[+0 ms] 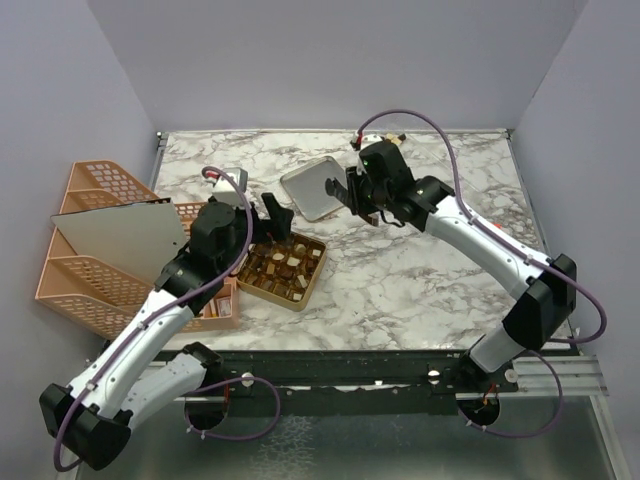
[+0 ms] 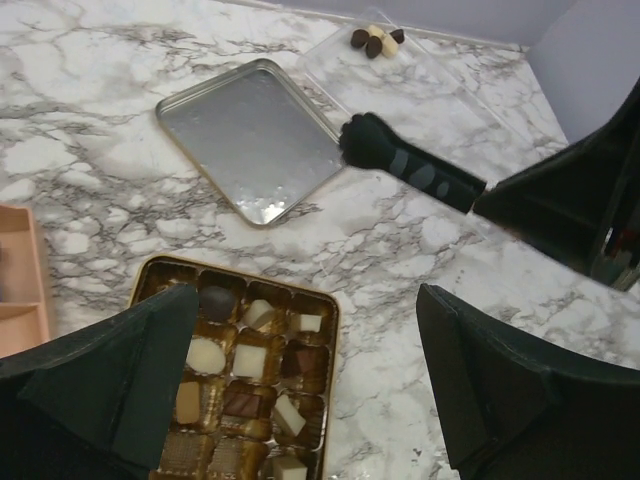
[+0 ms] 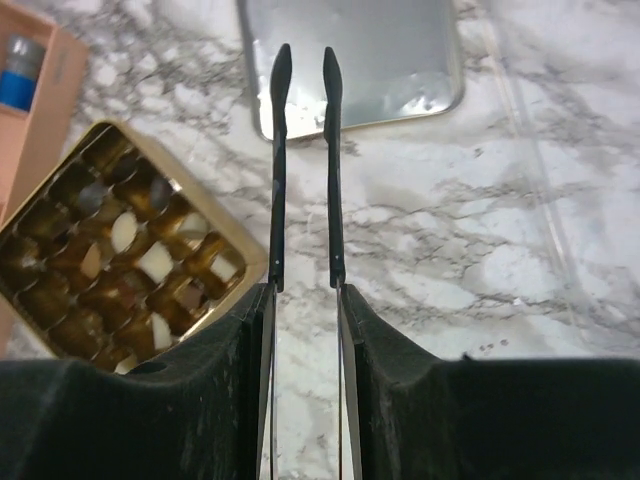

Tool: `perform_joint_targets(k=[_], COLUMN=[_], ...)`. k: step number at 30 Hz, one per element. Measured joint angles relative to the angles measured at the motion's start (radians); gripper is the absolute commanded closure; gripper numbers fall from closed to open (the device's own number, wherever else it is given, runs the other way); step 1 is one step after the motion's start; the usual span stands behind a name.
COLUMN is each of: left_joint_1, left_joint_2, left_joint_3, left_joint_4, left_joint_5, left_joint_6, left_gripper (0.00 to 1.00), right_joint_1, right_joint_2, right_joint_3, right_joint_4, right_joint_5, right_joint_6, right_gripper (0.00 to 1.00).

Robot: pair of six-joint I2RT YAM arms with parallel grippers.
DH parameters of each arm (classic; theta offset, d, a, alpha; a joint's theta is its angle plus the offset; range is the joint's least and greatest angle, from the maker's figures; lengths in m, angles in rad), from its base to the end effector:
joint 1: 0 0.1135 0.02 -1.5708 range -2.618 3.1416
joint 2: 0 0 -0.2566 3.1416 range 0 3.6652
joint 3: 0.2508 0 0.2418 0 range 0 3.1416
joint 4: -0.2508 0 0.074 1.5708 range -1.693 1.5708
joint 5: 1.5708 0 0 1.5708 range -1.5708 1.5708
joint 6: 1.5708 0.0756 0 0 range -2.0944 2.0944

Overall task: Pack the chocolate
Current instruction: Pick up the fake chocolate from the plate.

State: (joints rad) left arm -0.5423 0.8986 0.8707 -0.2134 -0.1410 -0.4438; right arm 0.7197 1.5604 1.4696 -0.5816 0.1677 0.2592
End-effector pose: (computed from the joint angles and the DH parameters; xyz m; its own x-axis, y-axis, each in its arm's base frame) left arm 0.2115 -0.1151 0.3322 -0.3541 -0.2830 -0.8914 0.2681 0.8824 -0.3866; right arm 0.2883 0.2359 0.3161 -0.5942 -0.1847 -0.7828 -0.4132 0.9051 0.1000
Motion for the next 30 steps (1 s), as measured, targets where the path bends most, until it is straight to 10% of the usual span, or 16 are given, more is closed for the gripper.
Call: perform_joint_targets(k=[30], left_joint_1=[-0.001], left_joint_2=[-0.274], left_joint_3=[-0.175], left_joint_4=[-0.027], left_joint_5=[-0.156], left_joint_6=[0.138], left_gripper=[0.01], right_joint_1=[-0.377], right_joint_2=[0.674], right_joint_3=[0.687], right_joint_4=[-0.094], right_joint_5=[0.166], right_joint_6=[-0.208], right_gripper=[0.66])
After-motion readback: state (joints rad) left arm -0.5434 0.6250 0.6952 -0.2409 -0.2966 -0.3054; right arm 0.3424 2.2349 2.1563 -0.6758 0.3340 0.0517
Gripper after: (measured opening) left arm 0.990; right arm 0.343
